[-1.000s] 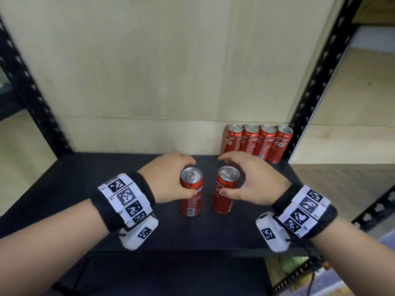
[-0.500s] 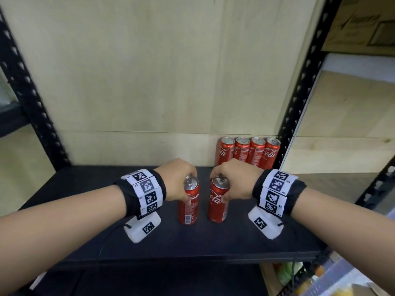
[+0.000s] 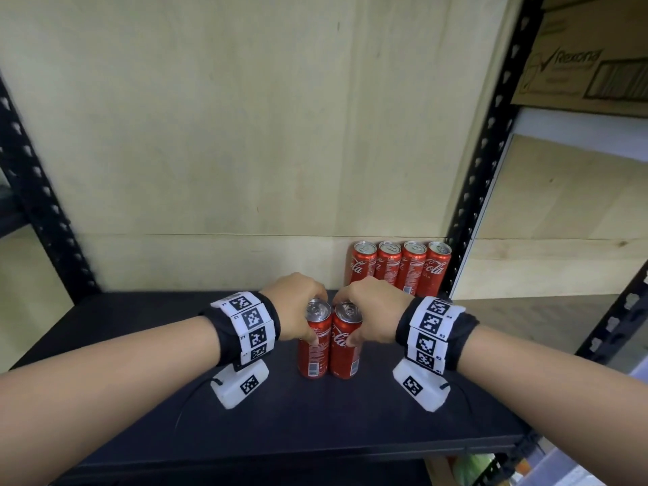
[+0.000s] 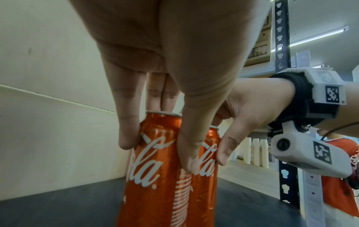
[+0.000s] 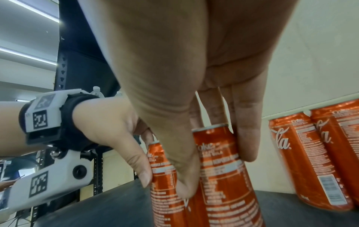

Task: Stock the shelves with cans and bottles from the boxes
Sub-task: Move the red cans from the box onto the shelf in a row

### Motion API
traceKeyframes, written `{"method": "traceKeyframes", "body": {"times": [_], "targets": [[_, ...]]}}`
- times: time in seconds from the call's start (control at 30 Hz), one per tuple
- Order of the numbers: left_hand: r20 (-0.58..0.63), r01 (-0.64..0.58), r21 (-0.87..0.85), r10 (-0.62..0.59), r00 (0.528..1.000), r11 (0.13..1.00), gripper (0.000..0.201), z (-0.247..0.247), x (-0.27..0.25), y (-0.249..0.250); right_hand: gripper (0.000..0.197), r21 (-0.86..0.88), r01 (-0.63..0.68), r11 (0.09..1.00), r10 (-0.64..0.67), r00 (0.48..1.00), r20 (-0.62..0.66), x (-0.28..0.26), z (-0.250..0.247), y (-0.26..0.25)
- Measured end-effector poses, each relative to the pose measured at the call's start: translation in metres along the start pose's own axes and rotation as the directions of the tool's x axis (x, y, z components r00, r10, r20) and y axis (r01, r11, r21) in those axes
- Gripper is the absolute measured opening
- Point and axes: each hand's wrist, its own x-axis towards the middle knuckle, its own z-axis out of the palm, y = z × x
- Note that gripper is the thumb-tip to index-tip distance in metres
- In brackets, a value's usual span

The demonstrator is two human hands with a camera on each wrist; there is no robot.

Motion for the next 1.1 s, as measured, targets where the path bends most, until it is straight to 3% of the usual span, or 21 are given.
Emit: {"method": "traceKeyframes", "body": {"times": [0.5, 0.83, 0.97, 1.1], "targets": [[-0.026, 0.063, 0.086, -0.061, 0.998, 0.994, 0.068, -0.020, 0.069, -0.010, 0.058, -0.014, -0.078, 0.997, 0.077, 0.996, -0.053, 0.070, -0.015, 0.031], [-0.160, 0.061, 0.138, -0.038, 0.986, 0.989, 0.047, -0.016, 0.096, -0.020, 0.045, -0.060, -0.101, 0.993, 0.091, 0.983, -0.163, 0.097, -0.010, 0.046], [-0.197, 0.049, 0.111, -0.026, 0.980, 0.993, 0.047, -0.013, 0.105, -0.024, 0.054, -0.032, -0.098, 0.995, 0.090, 0.976, -0.201, 0.104, -0.009, 0.050], [-0.208, 0.071, 0.115, -0.046, 0.977, 0.991, 0.047, -0.014, 0.112, -0.030, 0.052, -0.030, -0.094, 0.995, 0.085, 0.969, -0.231, 0.113, -0.006, 0.053]]}}
